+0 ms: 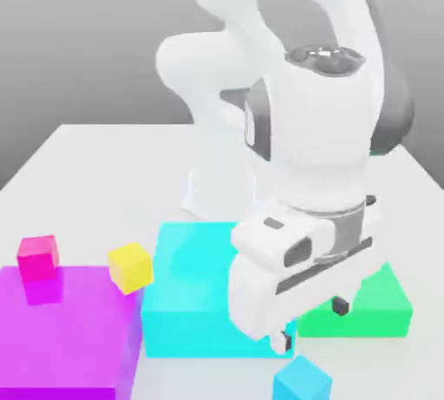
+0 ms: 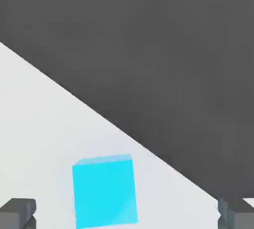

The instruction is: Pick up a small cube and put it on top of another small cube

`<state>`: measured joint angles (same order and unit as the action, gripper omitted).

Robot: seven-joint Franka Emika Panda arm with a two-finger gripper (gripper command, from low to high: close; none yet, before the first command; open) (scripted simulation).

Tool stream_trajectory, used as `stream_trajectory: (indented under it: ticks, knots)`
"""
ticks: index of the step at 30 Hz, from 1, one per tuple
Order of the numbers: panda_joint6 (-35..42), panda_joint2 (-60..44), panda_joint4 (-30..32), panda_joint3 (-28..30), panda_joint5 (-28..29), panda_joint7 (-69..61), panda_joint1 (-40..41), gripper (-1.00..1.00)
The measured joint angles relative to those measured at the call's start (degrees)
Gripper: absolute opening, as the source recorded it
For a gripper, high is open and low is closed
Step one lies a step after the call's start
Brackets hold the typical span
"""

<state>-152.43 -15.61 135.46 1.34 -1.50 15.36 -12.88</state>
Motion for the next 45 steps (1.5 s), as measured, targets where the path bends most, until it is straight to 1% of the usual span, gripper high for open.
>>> stream_trajectory:
  ticks: [4,5,12,17,29,37,39,43,44,45]
  knots:
    - [-5.9,-8.3,-1.2,-0.2,0.3,-0.7,-0.1,0.0]
    - [-7.5,-10.4,-1.6,-0.3,0.2,-0.8,0.0,-1.0]
    - [-7.8,-10.9,-1.7,-0.4,0.3,-0.7,0.1,-1.0]
    - [-1.0,-2.0,0.5,-0.2,0.4,0.1,-0.4,-1.0]
    - [7.2,22.6,17.0,-5.5,-3.2,22.8,-8.9,-1.0]
    - [12.4,39.4,28.2,-12.2,-6.1,38.0,-11.7,-1.0]
    - [9.7,38.3,29.7,-13.2,-6.4,39.5,-11.7,-1.0]
    - [0.6,30.8,31.3,-14.4,-5.7,40.6,-11.0,-1.0]
    - [-1.1,29.4,31.6,-14.5,-5.5,40.8,-10.9,1.0]
    - [-1.1,29.4,31.6,-14.5,-5.5,40.8,-10.9,1.0]
